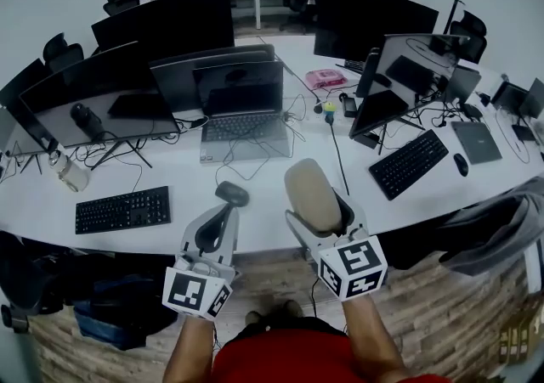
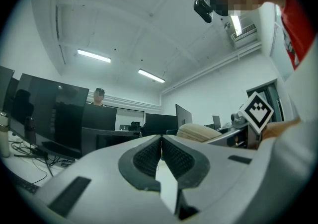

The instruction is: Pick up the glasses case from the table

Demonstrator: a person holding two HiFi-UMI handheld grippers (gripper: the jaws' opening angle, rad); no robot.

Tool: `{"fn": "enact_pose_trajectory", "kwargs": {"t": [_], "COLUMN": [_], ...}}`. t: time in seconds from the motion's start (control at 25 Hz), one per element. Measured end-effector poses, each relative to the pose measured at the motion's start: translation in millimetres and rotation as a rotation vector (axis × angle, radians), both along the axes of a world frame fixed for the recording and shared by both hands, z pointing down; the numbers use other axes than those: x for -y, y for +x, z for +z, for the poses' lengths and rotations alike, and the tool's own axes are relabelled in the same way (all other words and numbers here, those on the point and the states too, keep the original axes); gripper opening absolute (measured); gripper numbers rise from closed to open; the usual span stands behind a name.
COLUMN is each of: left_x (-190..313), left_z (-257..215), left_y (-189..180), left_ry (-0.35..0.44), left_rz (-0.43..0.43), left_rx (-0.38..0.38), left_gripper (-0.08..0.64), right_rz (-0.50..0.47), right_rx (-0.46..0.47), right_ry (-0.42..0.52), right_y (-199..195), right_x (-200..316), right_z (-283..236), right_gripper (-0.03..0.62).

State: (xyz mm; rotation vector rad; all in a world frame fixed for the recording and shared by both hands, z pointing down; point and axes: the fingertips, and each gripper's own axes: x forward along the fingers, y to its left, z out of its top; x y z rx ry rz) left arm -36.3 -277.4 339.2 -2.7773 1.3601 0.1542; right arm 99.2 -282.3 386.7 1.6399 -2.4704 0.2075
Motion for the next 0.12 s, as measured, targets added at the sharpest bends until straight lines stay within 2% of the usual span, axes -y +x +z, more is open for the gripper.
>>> {"fn": "enact_pose_trajectory", "kwargs": {"t": [0.12], "left_x": [2.1], "left_z": [-1.1], "left_y": [1.6], "left_ry": [0.007], "left_rz": [0.002], "left_rx": [-0.001], "left_gripper": [0.011], "right_rz": [0.003], "right_rx": [-0.002], "right_ry": [0.008], "right_y": [1.4], "right_x": [2.3], "right_z": [-1.9], "right_gripper": [0.393]}}
